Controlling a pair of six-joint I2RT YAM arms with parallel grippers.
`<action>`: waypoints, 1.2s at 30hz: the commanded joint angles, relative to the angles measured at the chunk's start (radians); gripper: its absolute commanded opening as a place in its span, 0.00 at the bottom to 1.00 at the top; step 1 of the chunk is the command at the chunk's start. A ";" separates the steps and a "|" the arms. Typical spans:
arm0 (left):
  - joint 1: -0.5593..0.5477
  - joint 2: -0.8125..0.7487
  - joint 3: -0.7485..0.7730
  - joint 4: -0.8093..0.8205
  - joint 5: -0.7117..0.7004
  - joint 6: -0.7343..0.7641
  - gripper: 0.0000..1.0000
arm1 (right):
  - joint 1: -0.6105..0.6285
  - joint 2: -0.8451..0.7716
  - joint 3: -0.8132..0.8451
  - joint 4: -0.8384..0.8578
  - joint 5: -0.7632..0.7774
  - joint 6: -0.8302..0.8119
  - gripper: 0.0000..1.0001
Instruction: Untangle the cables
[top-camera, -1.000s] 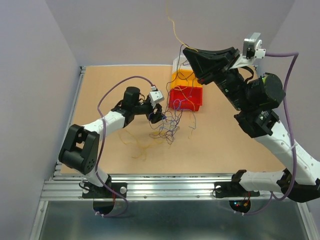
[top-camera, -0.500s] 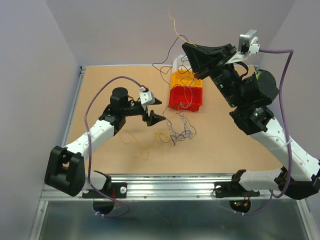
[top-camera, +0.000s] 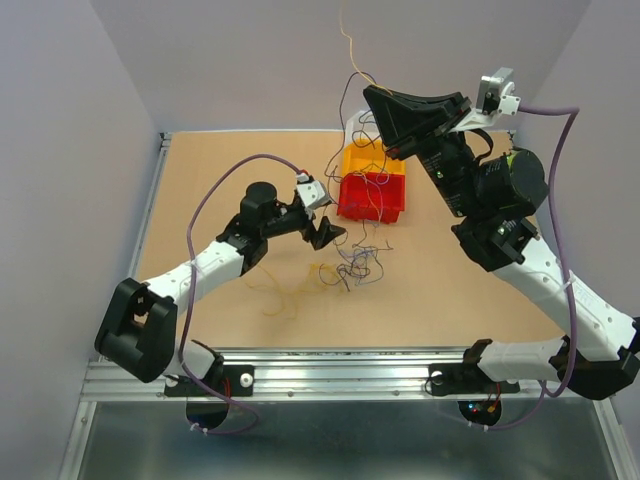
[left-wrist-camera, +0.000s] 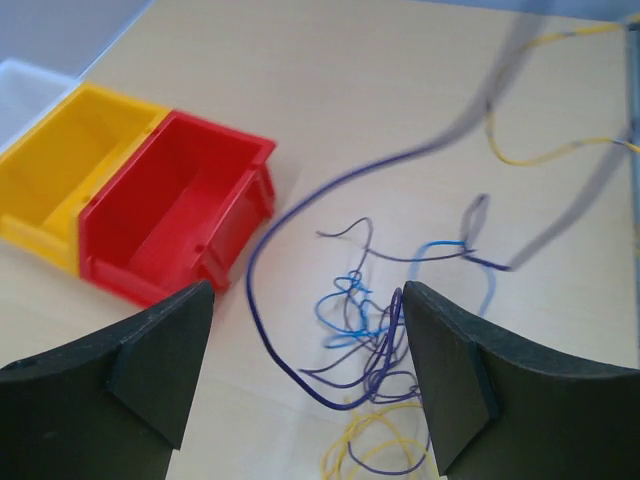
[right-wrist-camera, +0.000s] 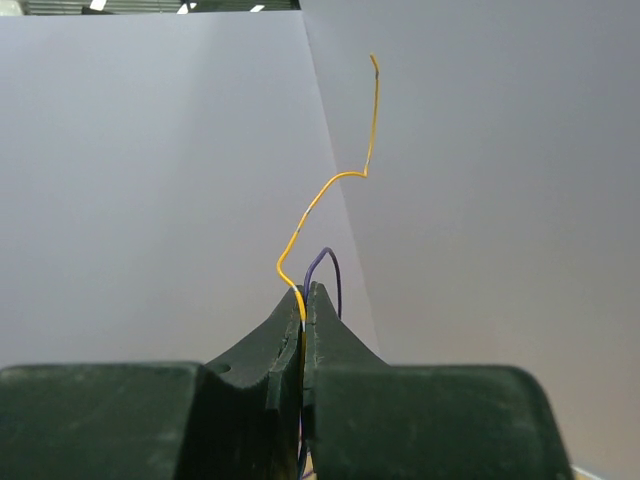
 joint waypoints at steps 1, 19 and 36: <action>0.006 -0.013 -0.014 0.147 -0.204 -0.057 0.90 | 0.000 -0.017 -0.013 0.085 -0.024 0.023 0.01; 0.009 0.015 0.044 0.094 -0.235 -0.087 0.65 | 0.002 -0.080 -0.120 0.147 -0.039 0.049 0.01; 0.107 0.041 0.072 0.083 0.060 -0.179 0.82 | 0.000 -0.098 -0.134 0.145 -0.049 0.052 0.01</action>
